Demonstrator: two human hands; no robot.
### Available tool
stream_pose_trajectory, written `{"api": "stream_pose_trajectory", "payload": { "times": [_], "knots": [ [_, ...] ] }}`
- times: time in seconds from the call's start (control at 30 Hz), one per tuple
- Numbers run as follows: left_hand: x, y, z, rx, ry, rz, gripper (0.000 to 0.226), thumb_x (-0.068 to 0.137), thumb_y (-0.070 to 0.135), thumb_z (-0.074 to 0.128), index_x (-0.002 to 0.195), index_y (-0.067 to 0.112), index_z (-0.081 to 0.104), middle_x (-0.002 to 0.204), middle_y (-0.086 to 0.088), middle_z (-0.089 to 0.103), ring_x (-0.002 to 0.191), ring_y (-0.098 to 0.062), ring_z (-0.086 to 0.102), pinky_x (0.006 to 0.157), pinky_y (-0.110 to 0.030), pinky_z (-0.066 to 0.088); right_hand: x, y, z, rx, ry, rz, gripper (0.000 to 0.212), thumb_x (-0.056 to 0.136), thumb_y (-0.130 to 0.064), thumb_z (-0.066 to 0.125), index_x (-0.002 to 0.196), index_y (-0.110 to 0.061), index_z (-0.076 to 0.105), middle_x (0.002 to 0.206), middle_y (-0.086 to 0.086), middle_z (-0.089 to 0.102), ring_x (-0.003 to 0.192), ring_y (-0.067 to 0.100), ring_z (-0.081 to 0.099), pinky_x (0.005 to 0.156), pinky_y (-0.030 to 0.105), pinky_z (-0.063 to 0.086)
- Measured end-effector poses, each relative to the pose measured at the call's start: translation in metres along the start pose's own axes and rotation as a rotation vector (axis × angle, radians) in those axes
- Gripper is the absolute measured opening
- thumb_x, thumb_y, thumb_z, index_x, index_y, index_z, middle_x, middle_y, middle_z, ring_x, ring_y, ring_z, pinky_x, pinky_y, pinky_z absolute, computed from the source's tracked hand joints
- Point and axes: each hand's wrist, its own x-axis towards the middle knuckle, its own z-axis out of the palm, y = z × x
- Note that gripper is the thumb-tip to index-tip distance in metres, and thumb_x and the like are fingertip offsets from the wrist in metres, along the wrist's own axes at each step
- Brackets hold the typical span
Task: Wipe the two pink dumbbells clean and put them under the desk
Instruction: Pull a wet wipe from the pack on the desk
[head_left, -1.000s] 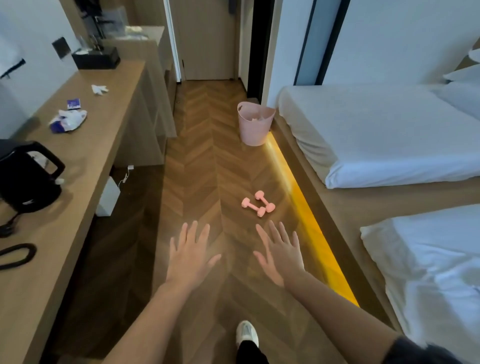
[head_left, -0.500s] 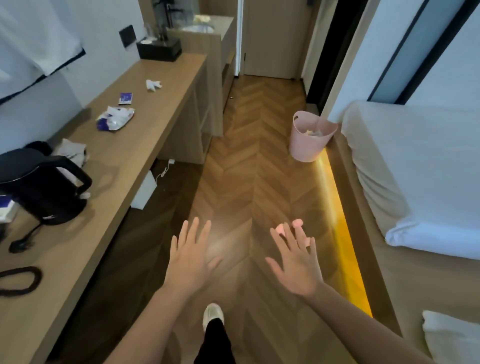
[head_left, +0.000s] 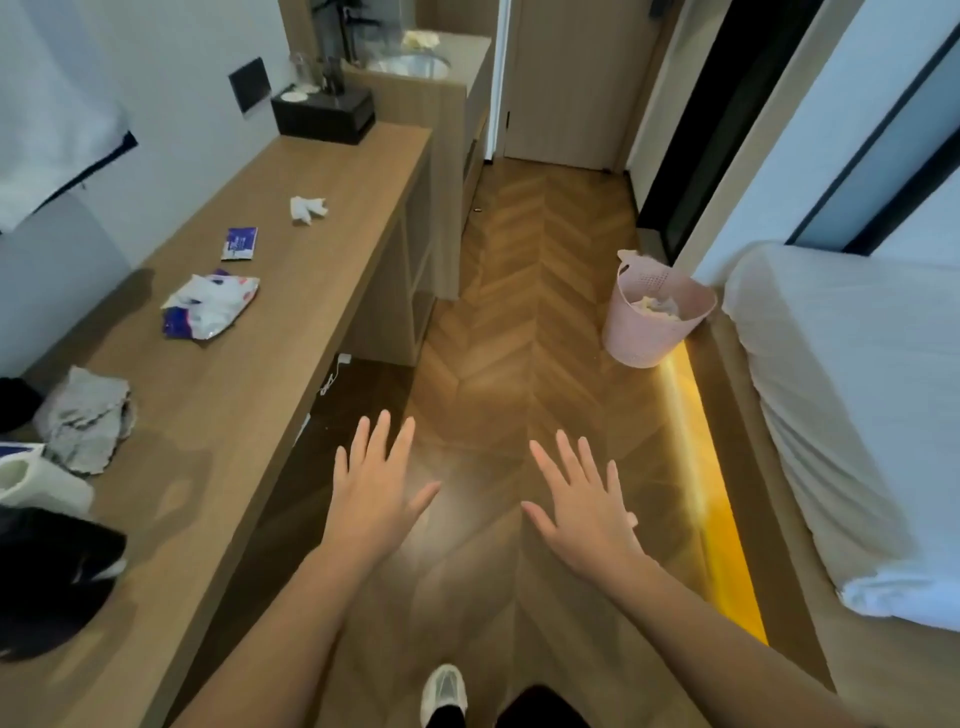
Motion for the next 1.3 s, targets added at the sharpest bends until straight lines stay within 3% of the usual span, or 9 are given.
{"api": "stream_pose_trajectory", "payload": {
  "times": [0.3,0.63,0.9,1.1,1.3],
  "knots": [
    [0.109,-0.045,-0.013,-0.010,-0.003,-0.234,0.083,0.093,0.062,0.043,0.158,0.029,0.002,0.166,-0.002,-0.004,0.152,-0.024,-0.009,0.121,-0.049,0.005,0.173,-0.026,-0.023,0.002,-0.024,-0.202,0.070,0.100,-0.058,0.029,0.155,-0.036,-0.009,0.165,0.002,-0.012,0.152,0.028,-0.011,0.121,0.053,0.002],
    [0.221,-0.073,-0.035,-0.118,0.098,-0.584,0.080,0.095,0.056,0.046,0.157,0.028,0.004,0.166,-0.002,-0.005,0.152,-0.023,-0.009,0.121,-0.048,0.003,0.373,-0.080,-0.067,-0.089,-0.094,-0.599,0.071,0.099,-0.061,0.032,0.155,-0.039,-0.006,0.165,-0.001,-0.012,0.151,0.025,-0.014,0.120,0.053,-0.002],
    [0.242,-0.129,-0.042,-0.142,0.117,-0.848,0.080,0.094,0.057,0.048,0.157,0.029,0.007,0.166,-0.002,-0.001,0.152,-0.023,-0.006,0.123,-0.048,0.007,0.452,-0.160,-0.070,-0.114,-0.193,-0.828,0.071,0.099,-0.058,0.036,0.156,-0.037,-0.002,0.166,0.001,-0.007,0.152,0.027,-0.011,0.122,0.054,0.001],
    [0.278,-0.195,-0.045,-0.149,0.165,-0.961,0.081,0.092,0.061,0.049,0.157,0.029,0.012,0.166,-0.002,0.003,0.152,-0.024,-0.003,0.122,-0.049,0.008,0.511,-0.220,-0.066,-0.135,-0.236,-0.893,0.071,0.099,-0.056,0.039,0.155,-0.039,-0.001,0.165,-0.001,-0.009,0.152,0.026,-0.011,0.119,0.052,-0.003],
    [0.298,-0.247,-0.052,-0.134,0.137,-1.024,0.082,0.093,0.060,0.047,0.157,0.028,0.007,0.166,-0.004,0.002,0.152,-0.026,-0.003,0.121,-0.048,0.009,0.557,-0.281,-0.068,-0.169,-0.288,-0.949,0.073,0.100,-0.050,0.042,0.156,-0.036,-0.002,0.166,0.002,-0.009,0.152,0.027,-0.010,0.123,0.052,0.003]
  ]
}}
